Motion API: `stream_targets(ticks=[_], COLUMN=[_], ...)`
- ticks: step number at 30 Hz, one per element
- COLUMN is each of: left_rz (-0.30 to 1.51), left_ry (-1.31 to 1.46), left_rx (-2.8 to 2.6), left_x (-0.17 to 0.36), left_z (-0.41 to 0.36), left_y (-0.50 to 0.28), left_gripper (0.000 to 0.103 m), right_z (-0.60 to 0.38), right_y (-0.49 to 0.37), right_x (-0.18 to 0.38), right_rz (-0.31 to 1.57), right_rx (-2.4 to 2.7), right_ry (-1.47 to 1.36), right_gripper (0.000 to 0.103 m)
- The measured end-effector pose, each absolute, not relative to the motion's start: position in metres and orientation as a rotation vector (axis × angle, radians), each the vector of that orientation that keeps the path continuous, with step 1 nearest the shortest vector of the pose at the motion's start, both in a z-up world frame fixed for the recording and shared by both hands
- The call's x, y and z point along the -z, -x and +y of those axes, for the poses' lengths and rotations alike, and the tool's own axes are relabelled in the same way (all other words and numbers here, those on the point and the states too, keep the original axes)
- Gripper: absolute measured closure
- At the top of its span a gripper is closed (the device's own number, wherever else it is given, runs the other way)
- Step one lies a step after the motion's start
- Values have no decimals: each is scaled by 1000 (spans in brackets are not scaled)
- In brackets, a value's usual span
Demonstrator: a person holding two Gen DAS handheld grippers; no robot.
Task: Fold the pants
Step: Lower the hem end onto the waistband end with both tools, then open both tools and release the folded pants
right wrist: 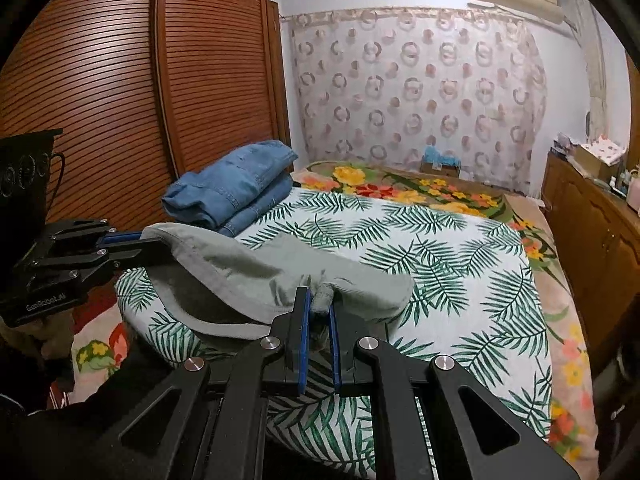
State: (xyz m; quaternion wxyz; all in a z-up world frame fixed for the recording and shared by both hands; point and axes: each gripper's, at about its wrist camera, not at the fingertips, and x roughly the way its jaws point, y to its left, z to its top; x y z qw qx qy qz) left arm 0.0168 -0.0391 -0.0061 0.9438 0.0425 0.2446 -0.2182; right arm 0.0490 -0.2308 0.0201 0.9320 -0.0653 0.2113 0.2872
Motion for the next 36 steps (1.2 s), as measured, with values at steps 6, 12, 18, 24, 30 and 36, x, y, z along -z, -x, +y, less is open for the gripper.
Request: stream_targets(ticks=[6, 12, 18, 24, 30, 36], left_rz=[523, 559, 579, 582, 566, 586], left_ry=[-82, -67, -56, -44, -35, -52], left_rx=[444, 417, 394, 377, 380, 348], left_x=[13, 26, 37, 39, 30, 38], left_z=[-37, -32, -29, -26, -25, -27], left_y=[-21, -36, -46, -61, -73, -88], left_gripper=[94, 94, 94, 94, 94, 94], right_z=[-230, -229, -221, -210, -203, -196], right_y=[-49, -66, -81, -101, -117, -134], right_x=[-14, -8, -6, -4, -10, -4], right_rz=[440, 468, 480, 487, 474, 485], right_rx=[-587, -567, -561, -549, -542, -525], right_ry=[143, 138, 137, 139, 127, 146], right_gripper=[95, 95, 95, 95, 95, 95])
